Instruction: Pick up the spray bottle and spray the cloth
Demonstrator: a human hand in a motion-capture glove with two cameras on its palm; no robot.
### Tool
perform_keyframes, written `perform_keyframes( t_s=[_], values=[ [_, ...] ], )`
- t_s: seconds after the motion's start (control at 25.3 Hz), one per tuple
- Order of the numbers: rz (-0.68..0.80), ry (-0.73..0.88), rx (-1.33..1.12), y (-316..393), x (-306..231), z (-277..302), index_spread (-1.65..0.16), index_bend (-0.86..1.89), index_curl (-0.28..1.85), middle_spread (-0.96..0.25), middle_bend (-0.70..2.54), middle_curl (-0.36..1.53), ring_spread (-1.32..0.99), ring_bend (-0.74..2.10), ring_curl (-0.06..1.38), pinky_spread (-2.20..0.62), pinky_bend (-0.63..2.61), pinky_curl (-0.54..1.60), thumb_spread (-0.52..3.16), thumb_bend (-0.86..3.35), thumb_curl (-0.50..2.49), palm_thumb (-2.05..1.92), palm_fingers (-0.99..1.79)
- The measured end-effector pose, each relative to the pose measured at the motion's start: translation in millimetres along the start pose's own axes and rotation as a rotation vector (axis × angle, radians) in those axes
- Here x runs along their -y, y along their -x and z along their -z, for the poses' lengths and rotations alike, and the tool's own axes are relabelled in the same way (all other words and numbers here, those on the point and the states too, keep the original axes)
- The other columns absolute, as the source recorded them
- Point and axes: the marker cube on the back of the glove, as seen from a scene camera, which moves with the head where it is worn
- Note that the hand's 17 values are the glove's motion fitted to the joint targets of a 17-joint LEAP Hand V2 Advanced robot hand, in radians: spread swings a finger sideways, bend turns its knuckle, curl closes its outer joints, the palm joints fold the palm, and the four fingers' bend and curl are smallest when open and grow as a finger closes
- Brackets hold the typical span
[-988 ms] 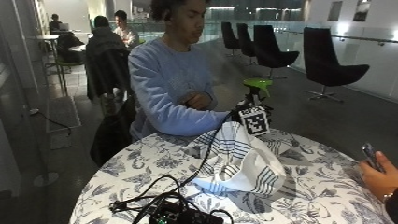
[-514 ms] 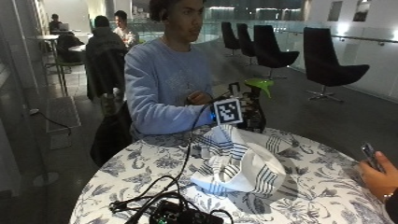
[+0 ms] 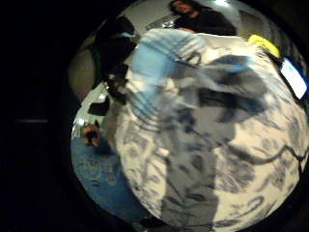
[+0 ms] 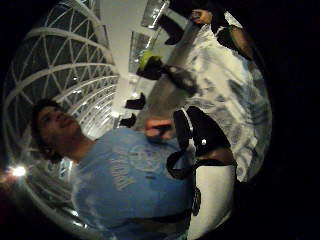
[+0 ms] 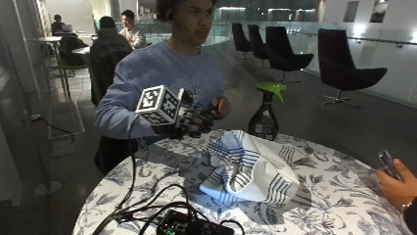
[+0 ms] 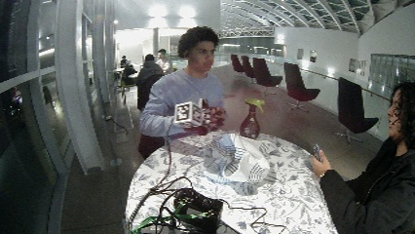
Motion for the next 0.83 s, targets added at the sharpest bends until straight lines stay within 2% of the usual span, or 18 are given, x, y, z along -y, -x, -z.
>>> perform_keyframes(
  t_s=[0.28,0.83],
  values=[
    [-0.126,-0.051,-0.245,-58.3,-48.4,25.8,-0.31,0.17,0.39,-0.03,0.36,0.42,0.04,0.35,0.34,0.21,0.13,0.17,1.14,-0.02,0.46,0.75,0.67],
    [-0.165,-0.06,-0.348,-85.4,-66.9,34.0,-0.31,0.17,0.39,-0.04,0.37,0.42,0.03,0.34,0.34,0.21,0.12,0.17,1.15,-0.02,0.42,0.75,0.68]
  ],
)
